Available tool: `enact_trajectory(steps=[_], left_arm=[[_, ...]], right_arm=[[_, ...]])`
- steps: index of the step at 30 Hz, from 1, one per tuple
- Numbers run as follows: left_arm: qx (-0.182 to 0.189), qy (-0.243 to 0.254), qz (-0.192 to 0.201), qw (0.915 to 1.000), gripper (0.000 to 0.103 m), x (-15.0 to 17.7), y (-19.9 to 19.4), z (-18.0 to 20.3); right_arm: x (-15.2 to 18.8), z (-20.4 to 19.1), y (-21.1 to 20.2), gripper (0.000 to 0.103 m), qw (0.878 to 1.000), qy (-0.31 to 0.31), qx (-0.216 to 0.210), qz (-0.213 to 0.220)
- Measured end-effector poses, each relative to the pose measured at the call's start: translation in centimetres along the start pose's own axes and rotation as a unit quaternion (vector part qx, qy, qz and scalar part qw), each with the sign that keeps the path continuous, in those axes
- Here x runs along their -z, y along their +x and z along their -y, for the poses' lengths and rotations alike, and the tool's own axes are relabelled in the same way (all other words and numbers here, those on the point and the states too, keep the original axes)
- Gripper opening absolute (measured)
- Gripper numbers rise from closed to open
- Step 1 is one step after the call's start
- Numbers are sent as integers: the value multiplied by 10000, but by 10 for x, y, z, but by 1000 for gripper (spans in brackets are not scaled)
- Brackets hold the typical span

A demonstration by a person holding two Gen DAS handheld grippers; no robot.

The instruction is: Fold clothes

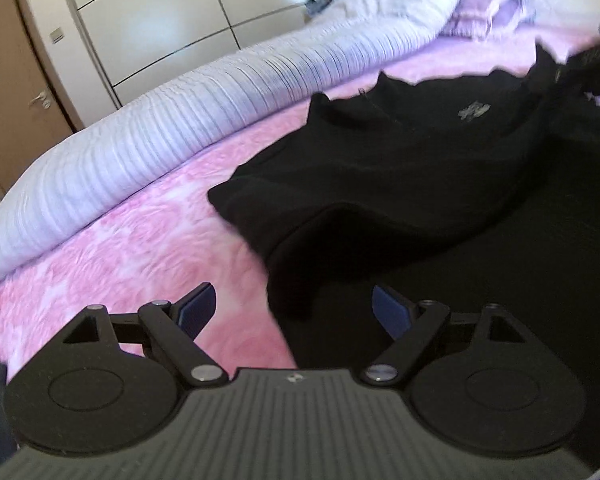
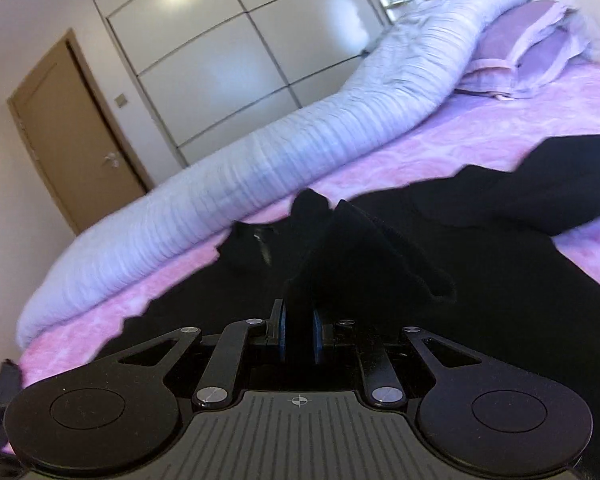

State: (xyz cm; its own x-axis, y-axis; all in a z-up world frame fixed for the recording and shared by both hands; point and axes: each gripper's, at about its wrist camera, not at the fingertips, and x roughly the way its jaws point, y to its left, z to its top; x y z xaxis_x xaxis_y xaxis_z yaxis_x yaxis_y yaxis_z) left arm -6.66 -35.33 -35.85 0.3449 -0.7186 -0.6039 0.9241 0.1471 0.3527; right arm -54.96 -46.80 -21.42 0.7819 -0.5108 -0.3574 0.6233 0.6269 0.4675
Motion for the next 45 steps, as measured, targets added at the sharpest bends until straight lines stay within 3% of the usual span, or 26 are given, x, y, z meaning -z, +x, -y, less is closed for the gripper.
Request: enact_trajectory(steps=[4, 11, 12, 14, 15, 16, 21, 23, 24, 26, 29, 30, 31, 33, 36, 37, 38, 39, 40, 42, 45], left_arm=[[-109, 75, -144, 9998, 82, -3, 15, 4], [-87, 177, -315, 9993, 82, 3, 13, 7], [-60, 151, -306, 9994, 82, 3, 8, 8], [19, 106, -244, 9996, 82, 2, -2, 8], [54, 97, -192, 9998, 82, 2, -8, 10], [80, 96, -138, 9998, 82, 0, -13, 11], [190, 166, 85, 9996, 82, -12, -26, 20], [202, 223, 205, 9993, 82, -19, -31, 24], [241, 220, 277, 9991, 82, -23, -33, 26], [341, 240, 394, 9984, 82, -30, -35, 30], [444, 357, 446, 9974, 82, -37, -32, 40], [467, 398, 441, 9971, 82, -38, -29, 43], [492, 420, 433, 9970, 82, -40, -26, 46], [550, 406, 407, 9968, 82, -41, -21, 50], [613, 416, 389, 9965, 82, -41, -16, 53], [606, 433, 379, 9965, 82, -40, -17, 54], [601, 445, 369, 9965, 82, -39, -17, 55], [598, 442, 365, 9966, 82, -38, -18, 54], [596, 428, 366, 9966, 82, -37, -19, 53], [572, 395, 385, 9968, 82, -35, -23, 50], [554, 341, 376, 9972, 82, -32, -25, 46]], right_arm=[[-18, 5, -18, 12, 9981, -130, -477, 379], [-5, 68, 1, 13, 9920, 789, -282, -948], [-5, 75, 0, 18, 9902, 956, -348, -958], [-6, 90, -3, 39, 9856, 1389, -377, -893], [-7, 97, -3, 54, 9825, 1620, -377, -842], [-8, 104, -3, 61, 9793, 1823, -376, -794], [-19, 125, 4, 62, 9735, 2172, -348, -619], [-28, 124, 4, 47, 9737, 2183, -379, -531], [-33, 122, 1, 35, 9758, 2091, -493, -412], [-41, 116, -8, 35, 9780, 1957, -694, -204], [-41, 130, -5, 47, 9637, 2517, -811, -360], [-41, 135, -4, 65, 9578, 2717, -841, -410], [-40, 140, -1, 72, 9496, 2987, -829, -456], [-39, 149, 6, 73, 9317, 3501, -795, -548], [-42, 151, 15, 73, 9163, 3885, -645, -733], [-43, 151, 18, 70, 9126, 3969, -575, -795], [-45, 150, 20, 61, 9116, 4000, -505, -801], [-49, 147, 23, 21, 9162, 3896, -472, -816], [-54, 141, 26, 12, 9256, 3669, -427, -827], [-67, 130, 26, 10, 9419, 3226, -662, -656], [-84, 112, 6, 10, 9661, 2145, -1417, 231]])
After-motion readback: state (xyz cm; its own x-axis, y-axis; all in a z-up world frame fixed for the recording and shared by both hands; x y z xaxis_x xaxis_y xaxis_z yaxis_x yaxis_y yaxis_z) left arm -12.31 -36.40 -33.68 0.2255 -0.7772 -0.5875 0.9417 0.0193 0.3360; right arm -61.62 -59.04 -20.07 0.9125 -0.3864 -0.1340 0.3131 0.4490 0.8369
